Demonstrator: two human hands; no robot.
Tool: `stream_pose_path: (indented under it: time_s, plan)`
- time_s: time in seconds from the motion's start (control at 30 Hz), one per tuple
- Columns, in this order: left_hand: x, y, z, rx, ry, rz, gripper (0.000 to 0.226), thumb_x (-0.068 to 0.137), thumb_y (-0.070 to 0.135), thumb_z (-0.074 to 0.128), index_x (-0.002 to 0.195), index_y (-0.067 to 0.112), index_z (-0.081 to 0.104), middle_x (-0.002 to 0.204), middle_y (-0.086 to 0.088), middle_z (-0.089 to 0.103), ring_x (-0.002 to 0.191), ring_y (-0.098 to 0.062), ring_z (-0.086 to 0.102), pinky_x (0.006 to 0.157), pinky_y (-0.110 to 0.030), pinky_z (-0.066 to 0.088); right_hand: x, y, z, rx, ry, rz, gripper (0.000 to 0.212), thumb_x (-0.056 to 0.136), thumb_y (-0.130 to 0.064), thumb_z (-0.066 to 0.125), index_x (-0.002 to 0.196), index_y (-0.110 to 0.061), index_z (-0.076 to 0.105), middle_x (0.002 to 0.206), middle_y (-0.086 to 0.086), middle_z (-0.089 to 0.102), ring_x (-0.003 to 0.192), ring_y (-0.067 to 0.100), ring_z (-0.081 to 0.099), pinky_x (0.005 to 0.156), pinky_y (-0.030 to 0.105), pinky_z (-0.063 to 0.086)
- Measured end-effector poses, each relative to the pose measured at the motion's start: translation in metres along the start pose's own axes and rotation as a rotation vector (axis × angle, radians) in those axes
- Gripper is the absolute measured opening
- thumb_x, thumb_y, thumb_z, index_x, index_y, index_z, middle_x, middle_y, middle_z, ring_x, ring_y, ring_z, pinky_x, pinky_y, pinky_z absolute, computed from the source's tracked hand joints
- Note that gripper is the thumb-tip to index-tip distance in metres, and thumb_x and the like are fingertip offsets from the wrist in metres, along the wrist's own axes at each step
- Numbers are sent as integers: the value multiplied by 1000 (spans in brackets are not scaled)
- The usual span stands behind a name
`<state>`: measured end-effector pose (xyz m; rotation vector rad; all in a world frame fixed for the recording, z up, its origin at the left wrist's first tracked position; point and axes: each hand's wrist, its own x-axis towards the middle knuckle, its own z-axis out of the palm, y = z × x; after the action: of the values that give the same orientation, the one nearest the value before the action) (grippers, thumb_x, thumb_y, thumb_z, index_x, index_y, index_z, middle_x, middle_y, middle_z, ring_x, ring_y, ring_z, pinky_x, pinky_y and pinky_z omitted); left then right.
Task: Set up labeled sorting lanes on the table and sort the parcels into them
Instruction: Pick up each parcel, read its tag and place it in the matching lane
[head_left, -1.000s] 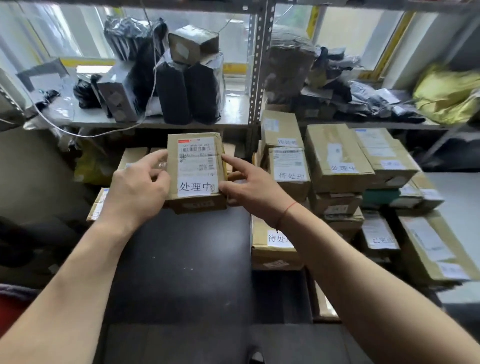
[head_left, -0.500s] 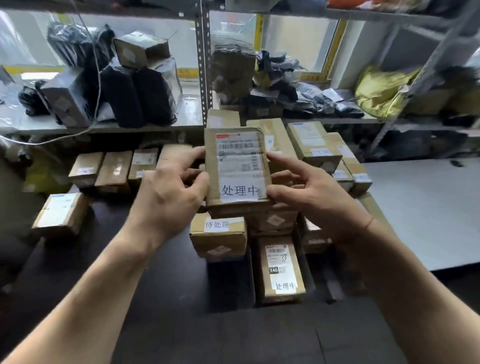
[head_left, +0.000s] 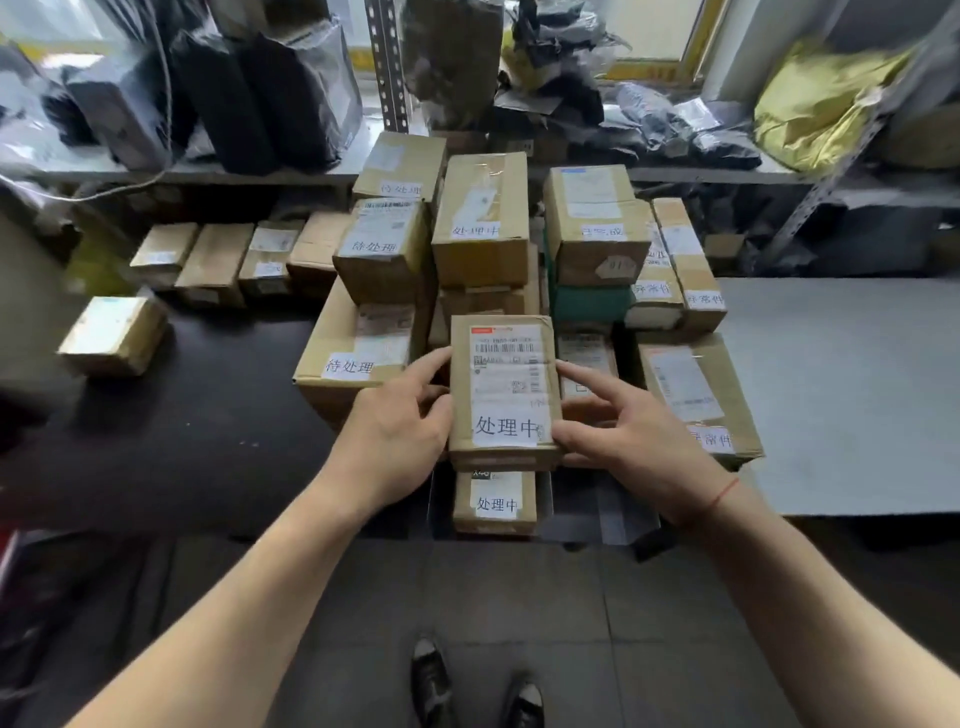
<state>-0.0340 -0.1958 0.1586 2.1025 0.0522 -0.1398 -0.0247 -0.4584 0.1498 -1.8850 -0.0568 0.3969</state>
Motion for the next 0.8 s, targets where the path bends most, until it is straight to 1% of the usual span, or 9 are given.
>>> stream_pose_path:
  time_s: [0.03, 0.1, 0.17, 0.3, 0.37, 0.5, 0.6, 0.67, 0.8]
  plan:
    - [1, -7, 8, 12, -15, -30, 50, 104, 29, 57, 140, 63, 51, 108, 27, 73, 110, 12, 65, 92, -11, 52, 4, 12, 3, -13, 13, 26, 69, 90, -18, 79, 149, -46, 53, 118, -5, 76, 111, 11, 74, 91, 41, 64]
    - [2, -22, 22, 19, -53, -84, 51, 106, 28, 54, 149, 56, 47, 119, 24, 71, 115, 8, 62, 84, -4, 45, 12, 34, 15, -20, 18, 85, 71, 86, -26, 79, 147, -49, 53, 118, -5, 76, 110, 12, 74, 91, 42, 64]
    - [6, -36, 35, 22, -76, -124, 53, 107, 27, 52, 154, 50, 44, 124, 19, 70, 105, 9, 61, 72, 0, 43, 19, 53, 28, -46, 5, 117, 76, 80, -36, 79, 148, -50, 49, 121, -5, 74, 113, 14, 72, 91, 44, 64]
    - [17, -63, 51, 12, -77, -187, 53, 107, 20, 49, 155, 44, 47, 91, 28, 65, 82, 20, 56, 68, 4, 40, 32, 75, 45, -104, 1, 162, 74, 92, -24, 76, 155, -42, 43, 121, -11, 67, 116, 15, 70, 94, 44, 63]
    - [21, -72, 57, 16, -72, -212, 54, 107, 18, 47, 156, 41, 47, 87, 25, 66, 78, 16, 58, 67, 4, 40, 39, 83, 52, -142, -3, 192, 75, 94, -21, 74, 158, -39, 39, 124, -10, 64, 120, 17, 67, 98, 44, 61]
    - [27, -84, 65, -1, -60, -267, 53, 109, 19, 42, 158, 39, 43, 109, 18, 70, 82, 9, 54, 61, 5, 38, 48, 95, 63, -129, 10, 240, 78, 95, -20, 74, 159, -40, 37, 142, -1, 61, 134, 19, 58, 104, 47, 58]
    - [34, -95, 69, -9, -47, -272, 53, 110, 21, 41, 160, 39, 40, 136, 6, 69, 102, 3, 55, 61, 5, 37, 53, 99, 62, -98, 36, 243, 78, 94, -20, 76, 159, -41, 37, 145, 1, 60, 134, 20, 59, 102, 48, 59]
    - [36, -98, 71, -17, -44, -276, 53, 110, 23, 41, 160, 41, 40, 140, 6, 66, 110, 2, 53, 63, 3, 37, 54, 99, 61, -100, 54, 236, 77, 95, -20, 75, 159, -42, 38, 145, 0, 61, 136, 20, 58, 102, 49, 59]
    - [39, -99, 75, -3, -49, -260, 52, 111, 22, 41, 160, 39, 40, 142, 3, 66, 113, 0, 52, 62, 6, 36, 55, 97, 60, -96, 63, 239, 76, 96, -22, 75, 158, -42, 38, 144, -2, 61, 132, 20, 60, 100, 49, 60]
